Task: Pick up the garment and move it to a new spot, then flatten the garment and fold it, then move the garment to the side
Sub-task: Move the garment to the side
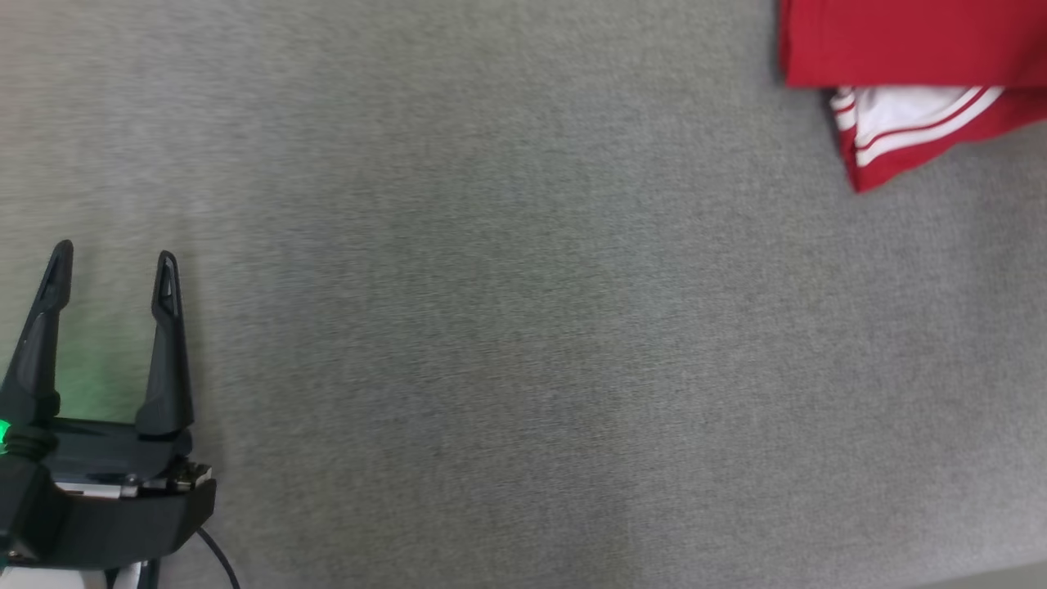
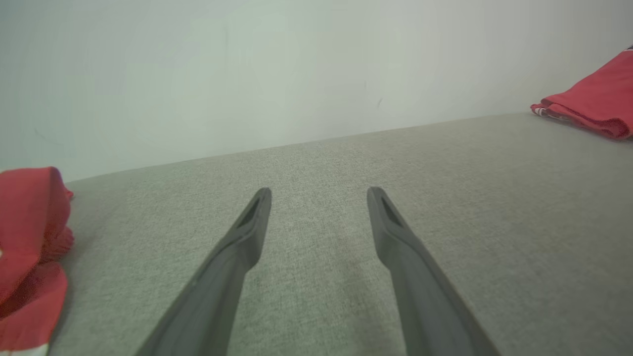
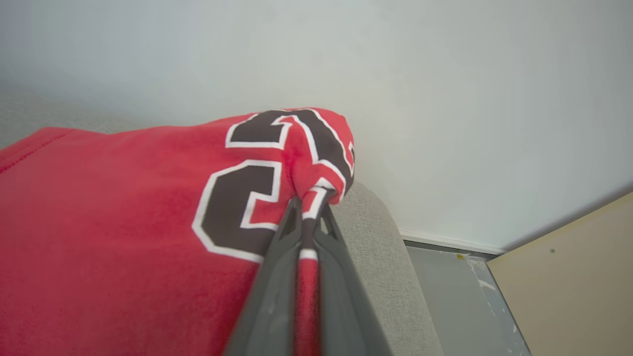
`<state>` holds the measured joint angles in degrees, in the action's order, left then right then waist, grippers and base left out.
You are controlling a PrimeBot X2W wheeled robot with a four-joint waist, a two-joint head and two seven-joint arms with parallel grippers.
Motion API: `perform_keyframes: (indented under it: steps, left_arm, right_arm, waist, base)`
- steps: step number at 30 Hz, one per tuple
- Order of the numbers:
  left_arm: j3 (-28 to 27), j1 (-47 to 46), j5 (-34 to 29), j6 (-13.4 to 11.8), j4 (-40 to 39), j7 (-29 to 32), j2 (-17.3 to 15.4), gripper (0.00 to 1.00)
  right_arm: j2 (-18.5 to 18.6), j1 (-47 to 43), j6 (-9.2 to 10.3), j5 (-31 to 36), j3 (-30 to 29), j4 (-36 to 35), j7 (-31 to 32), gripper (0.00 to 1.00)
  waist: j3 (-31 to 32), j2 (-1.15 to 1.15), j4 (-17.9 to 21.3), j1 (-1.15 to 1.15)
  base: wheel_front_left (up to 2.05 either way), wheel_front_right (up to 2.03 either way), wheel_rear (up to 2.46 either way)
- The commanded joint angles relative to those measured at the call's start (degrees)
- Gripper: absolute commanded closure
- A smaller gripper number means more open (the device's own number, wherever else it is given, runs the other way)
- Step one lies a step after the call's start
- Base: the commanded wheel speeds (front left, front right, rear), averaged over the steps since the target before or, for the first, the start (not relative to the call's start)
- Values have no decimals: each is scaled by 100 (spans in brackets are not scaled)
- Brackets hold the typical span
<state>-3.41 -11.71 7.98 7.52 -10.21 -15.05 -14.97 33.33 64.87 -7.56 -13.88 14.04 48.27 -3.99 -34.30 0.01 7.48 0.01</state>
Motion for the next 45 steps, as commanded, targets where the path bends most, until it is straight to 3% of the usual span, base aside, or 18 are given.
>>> perform_keyframes:
  steps: [1, 12, 18, 19, 20, 21, 27, 35, 45]
  left_arm:
    - [-23, 46, -68, -20, -49, -18, -50, 0]
    - [-48, 159, 18, -33, -154, 14, -157, 0]
    - [-39, 173, 42, -91, -176, 19, -170, 0]
    - [-37, 177, 34, -89, -173, 19, -170, 0]
    - [-30, 180, 23, -95, -169, 18, -169, 0]
    - [-28, 180, 29, -91, -163, 17, -167, 0]
    - [1, 189, 56, -144, -55, 7, -109, 0]
    - [48, 229, 115, -186, 116, -10, 31, 0]
    - [-88, 636, 171, -250, 474, -16, 311, 0]
  right_arm:
    - [83, 139, 17, 44, 25, -39, 35, 100]
    - [623, 590, 17, 264, 312, 60, 349, 100]
    - [674, 710, 17, 367, 313, 167, 381, 100]
    - [706, 727, 17, 469, 339, 164, 362, 60]
    - [719, 754, 17, 525, 307, 168, 331, 11]
    - [700, 774, 17, 562, 247, 147, 256, 0]
    - [580, 768, 17, 917, 0, 101, 3, 0]
    - [425, 626, 17, 784, -135, 18, -260, 0]
    - [-271, -182, 17, 344, -196, -506, -896, 0]
  waist:
    - [-296, -1, 301, -1]
    - [-409, -1, 321, -1]
    - [-442, -1, 293, -1]
    - [-450, -1, 291, -1]
    - [-455, -1, 289, -1]
    - [-456, -1, 286, -1]
    - [-303, -1, 251, -1]
    - [163, -1, 132, -1]
    - [1296, -1, -39, -1]
  base:
    - [0, 0, 0]
    - [0, 0, 0]
    - [0, 0, 0]
    - [0, 0, 0]
    - [0, 0, 0]
    - [0, 0, 0]
    - [0, 0, 0]
    - [0, 0, 0]
    - [0, 0, 0]
